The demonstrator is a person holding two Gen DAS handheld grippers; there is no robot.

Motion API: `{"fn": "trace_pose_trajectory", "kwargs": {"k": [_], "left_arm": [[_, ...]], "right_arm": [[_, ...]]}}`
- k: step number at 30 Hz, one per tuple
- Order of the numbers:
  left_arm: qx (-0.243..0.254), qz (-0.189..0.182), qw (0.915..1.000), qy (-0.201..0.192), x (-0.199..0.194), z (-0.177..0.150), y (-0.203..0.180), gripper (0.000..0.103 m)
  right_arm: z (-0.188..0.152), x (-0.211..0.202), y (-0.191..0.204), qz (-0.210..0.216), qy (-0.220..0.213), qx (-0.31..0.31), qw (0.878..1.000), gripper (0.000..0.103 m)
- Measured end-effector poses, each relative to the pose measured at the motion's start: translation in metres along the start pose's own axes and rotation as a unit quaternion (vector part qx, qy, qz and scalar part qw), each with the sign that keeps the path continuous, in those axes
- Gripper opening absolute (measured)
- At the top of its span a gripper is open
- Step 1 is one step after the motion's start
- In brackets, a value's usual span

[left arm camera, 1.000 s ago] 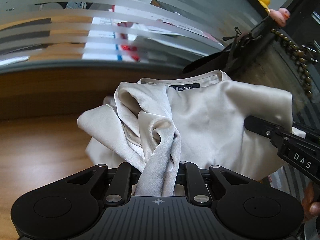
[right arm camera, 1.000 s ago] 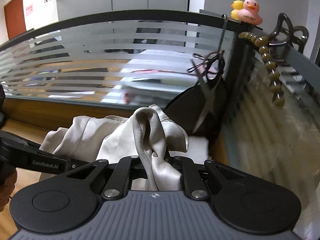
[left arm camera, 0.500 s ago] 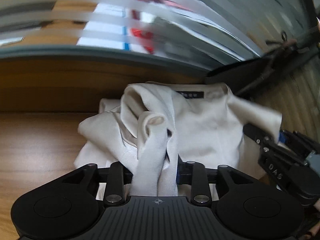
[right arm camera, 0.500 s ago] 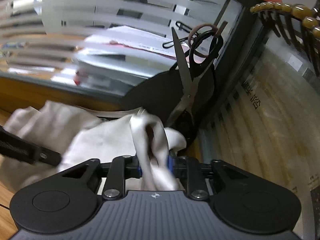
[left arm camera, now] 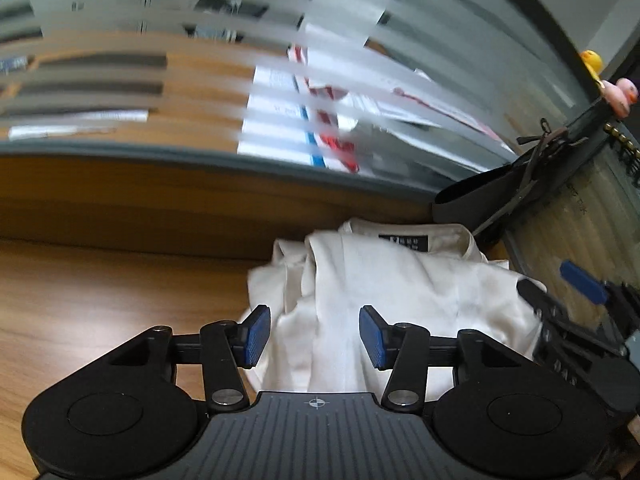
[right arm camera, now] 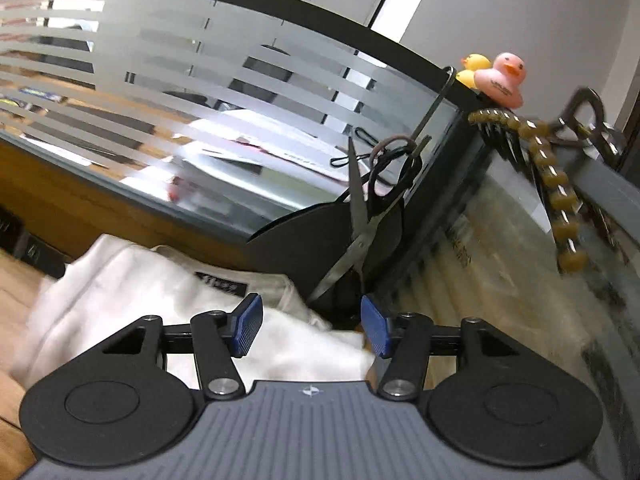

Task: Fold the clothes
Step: 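Lower the shirt onto the folded stack and open both grippers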

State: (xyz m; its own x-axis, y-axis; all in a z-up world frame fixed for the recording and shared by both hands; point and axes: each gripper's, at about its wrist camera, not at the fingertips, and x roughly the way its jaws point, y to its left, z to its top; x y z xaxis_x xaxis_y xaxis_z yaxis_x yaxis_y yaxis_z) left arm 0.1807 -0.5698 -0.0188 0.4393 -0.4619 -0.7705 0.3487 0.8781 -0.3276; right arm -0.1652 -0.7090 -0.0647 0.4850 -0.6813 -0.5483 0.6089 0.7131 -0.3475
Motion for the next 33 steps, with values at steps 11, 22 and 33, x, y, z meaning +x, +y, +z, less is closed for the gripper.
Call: {"fn": "trace_pose_trajectory", "kwargs": {"k": [11,22,33], "left_arm": [[0.082,-0.018,0.9964,0.008,0.029,-0.001,-0.04,0.042],[0.087,0.028,0.9957,0.018,0.079,0.005,-0.034,0.035],[0.048,0.042,0.9974,0.035,0.126,0.015,-0.008,0.036]], "right_arm": [[-0.04,0.019,-0.014,0.007,0.074,0.056,0.996,0.05],[-0.037,0.098,-0.009,0.023,0.094,0.041,0.994,0.02],[-0.037,0.157,-0.002,0.07,0.103,0.051,0.991,0.023]]}}
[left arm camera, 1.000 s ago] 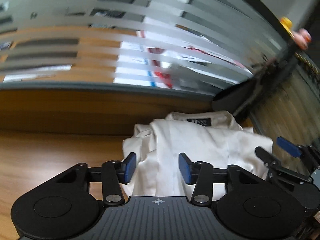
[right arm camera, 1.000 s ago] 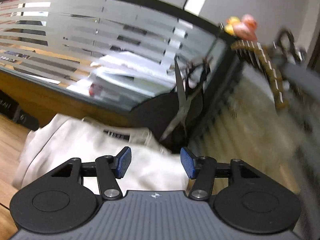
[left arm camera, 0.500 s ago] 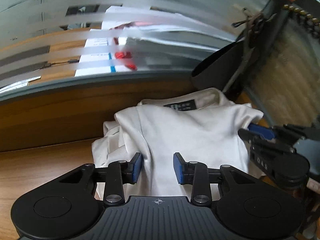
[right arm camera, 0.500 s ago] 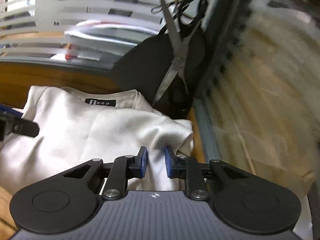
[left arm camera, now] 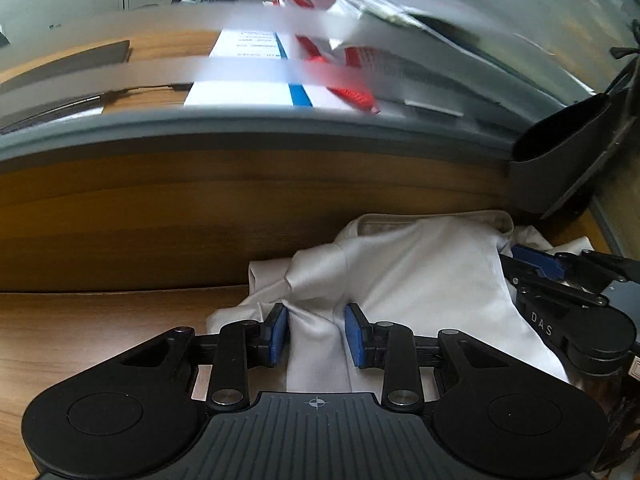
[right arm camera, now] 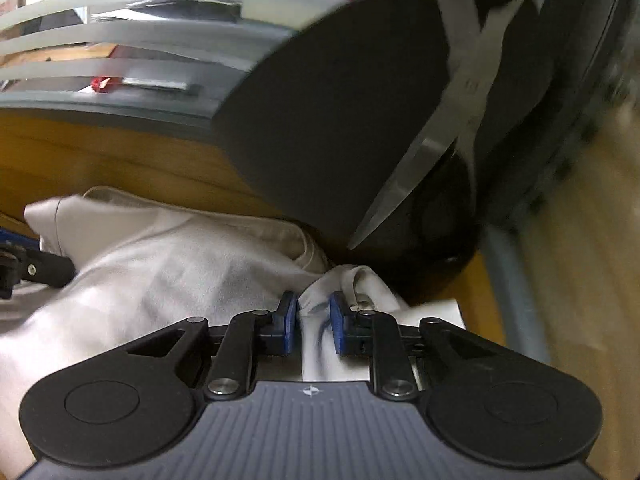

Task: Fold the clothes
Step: 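Lower the shirt onto the folded stack and open both grippers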

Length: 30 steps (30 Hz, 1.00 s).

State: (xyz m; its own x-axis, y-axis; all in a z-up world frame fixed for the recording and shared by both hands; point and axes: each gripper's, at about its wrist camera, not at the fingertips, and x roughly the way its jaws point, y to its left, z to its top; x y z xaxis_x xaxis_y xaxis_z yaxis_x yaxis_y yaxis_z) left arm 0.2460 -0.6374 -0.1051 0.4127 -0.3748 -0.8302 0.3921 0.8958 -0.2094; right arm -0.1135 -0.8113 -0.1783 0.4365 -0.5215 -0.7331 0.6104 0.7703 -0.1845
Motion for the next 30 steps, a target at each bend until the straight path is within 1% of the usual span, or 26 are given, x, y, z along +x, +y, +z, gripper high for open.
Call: {"fn": "trace_pose_trajectory", "kwargs": {"k": [2,5,7,9,11,13,16,18,19,20,21,23,26,27,29,30], "left_arm": [[-0.001,-0.001,1.0,0.002,0.002,0.0,0.001,0.036],[-0.009,-0.007,0.9999,-0.001,-0.005,0.001,0.005,0.036],[-0.015,-0.009,0.9998,-0.01,-0.016,0.0,0.009,0.035],[-0.02,-0.01,0.9995,-0.02,-0.03,-0.002,0.012,0.035],[-0.026,-0.012,0.999,-0.035,-0.047,-0.006,0.015,0.034],[-0.027,-0.017,0.998,-0.055,-0.064,-0.009,0.015,0.034],[-0.008,-0.023,0.996,-0.086,-0.08,-0.009,0.007,0.034],[0.01,-0.033,0.9951,-0.092,-0.08,-0.005,0.0,0.034],[0.017,-0.037,0.995,-0.092,-0.078,-0.003,-0.003,0.034],[0.021,-0.038,0.995,-0.09,-0.075,-0.002,-0.006,0.034],[0.025,-0.04,0.9951,-0.087,-0.071,-0.001,-0.009,0.034],[0.03,-0.04,0.9956,-0.079,-0.055,0.004,-0.015,0.034],[0.031,-0.023,0.998,-0.05,-0.036,0.003,-0.019,0.034],[0.029,-0.018,0.9986,-0.041,-0.03,0.002,-0.018,0.034],[0.026,-0.01,0.9993,-0.025,-0.018,0.001,-0.014,0.034],[0.025,-0.008,0.9994,-0.022,-0.016,0.001,-0.013,0.034]], "right_arm": [[-0.002,0.004,-0.001,0.006,-0.003,0.006,1.0,0.023],[-0.001,0.0,0.0,0.003,-0.004,-0.001,1.0,0.023],[0.0,-0.011,0.003,-0.016,-0.008,-0.013,1.0,0.028],[0.0,-0.028,0.008,-0.043,-0.019,-0.025,0.999,0.039],[-0.002,-0.046,0.012,-0.074,-0.033,-0.035,0.996,0.042],[-0.005,-0.065,0.014,-0.085,-0.05,-0.034,0.995,0.041],[-0.008,-0.085,0.019,-0.08,-0.079,-0.028,0.993,0.04],[-0.008,-0.094,0.022,-0.07,-0.096,-0.022,0.993,0.029],[-0.007,-0.093,0.02,-0.056,-0.096,-0.011,0.994,0.029],[-0.009,-0.089,0.019,-0.05,-0.088,-0.004,0.995,0.028],[-0.01,-0.084,0.017,-0.045,-0.079,0.003,0.996,0.026],[-0.013,-0.074,0.014,-0.034,-0.063,0.017,0.997,0.025],[-0.015,-0.059,0.008,-0.023,-0.033,0.038,0.998,0.025],[-0.017,-0.057,0.004,-0.022,-0.024,0.045,0.998,0.024],[-0.026,-0.049,0.001,-0.018,-0.022,0.048,0.998,0.023],[-0.028,-0.048,0.003,-0.021,-0.025,0.037,0.999,0.024]]}}
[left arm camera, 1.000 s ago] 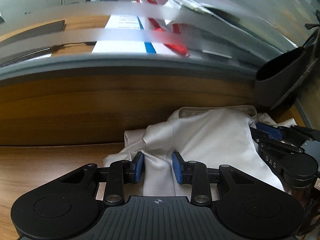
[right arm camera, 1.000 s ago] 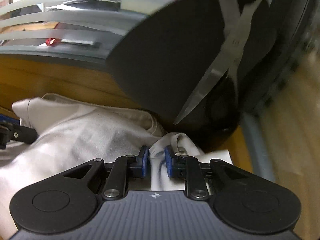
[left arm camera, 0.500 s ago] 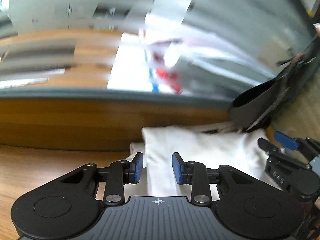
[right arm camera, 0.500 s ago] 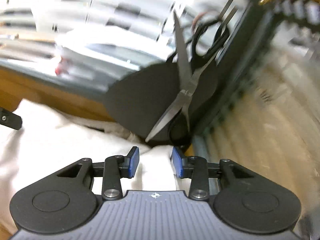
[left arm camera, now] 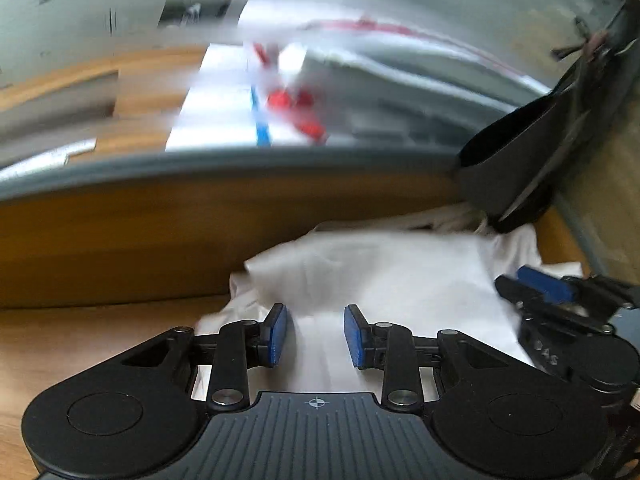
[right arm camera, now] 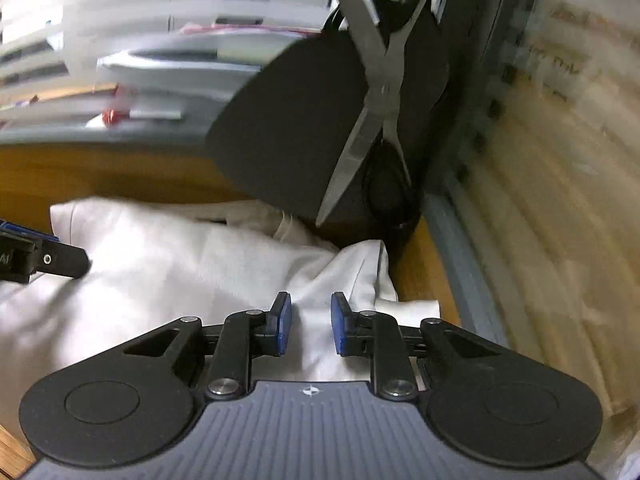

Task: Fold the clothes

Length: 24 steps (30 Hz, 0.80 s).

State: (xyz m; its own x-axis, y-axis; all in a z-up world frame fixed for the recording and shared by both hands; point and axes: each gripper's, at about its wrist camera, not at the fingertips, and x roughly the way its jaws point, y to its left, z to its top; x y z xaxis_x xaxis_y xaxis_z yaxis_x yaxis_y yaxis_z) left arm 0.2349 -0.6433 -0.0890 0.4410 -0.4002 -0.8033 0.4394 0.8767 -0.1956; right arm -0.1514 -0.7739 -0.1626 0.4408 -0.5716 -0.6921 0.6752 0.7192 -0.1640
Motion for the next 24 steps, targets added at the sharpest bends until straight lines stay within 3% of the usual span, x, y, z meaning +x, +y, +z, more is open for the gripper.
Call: {"fn": "trace_pose_trajectory", "kwargs": {"k": [4,8,10,15,17,20,22,24], "left_arm": [[-0.001,-0.004,1.0,-0.003,-0.006,0.002,0.003,0.035],[-0.002,-0.004,1.0,-0.002,-0.022,0.002,0.007,0.047],[-0.002,-0.006,1.0,-0.003,-0.032,0.003,0.008,0.048],[0.004,-0.011,0.9999,-0.004,-0.066,-0.002,0.012,0.066],[0.009,-0.01,0.9999,-0.01,-0.082,-0.005,0.014,0.077],[0.019,-0.007,0.9995,-0.022,-0.107,-0.012,0.02,0.092],[0.027,-0.008,0.9992,-0.029,-0.122,-0.018,0.023,0.102],[0.033,-0.01,0.9988,-0.036,-0.138,-0.025,0.027,0.103]], "right_arm": [[0.002,-0.003,0.008,-0.006,0.0,-0.021,1.0,0.026],[0.007,-0.02,0.007,0.005,-0.011,0.0,1.0,0.037],[0.008,-0.032,0.008,0.008,-0.012,0.011,1.0,0.041],[0.013,-0.068,0.013,0.017,-0.019,0.026,0.999,0.07],[0.015,-0.083,0.016,0.022,-0.021,0.03,0.999,0.072],[0.019,-0.107,0.02,0.03,-0.029,0.037,0.998,0.09],[0.022,-0.117,0.027,0.035,-0.036,0.041,0.998,0.091],[0.022,-0.133,0.033,0.035,-0.038,0.045,0.998,0.097]]}}
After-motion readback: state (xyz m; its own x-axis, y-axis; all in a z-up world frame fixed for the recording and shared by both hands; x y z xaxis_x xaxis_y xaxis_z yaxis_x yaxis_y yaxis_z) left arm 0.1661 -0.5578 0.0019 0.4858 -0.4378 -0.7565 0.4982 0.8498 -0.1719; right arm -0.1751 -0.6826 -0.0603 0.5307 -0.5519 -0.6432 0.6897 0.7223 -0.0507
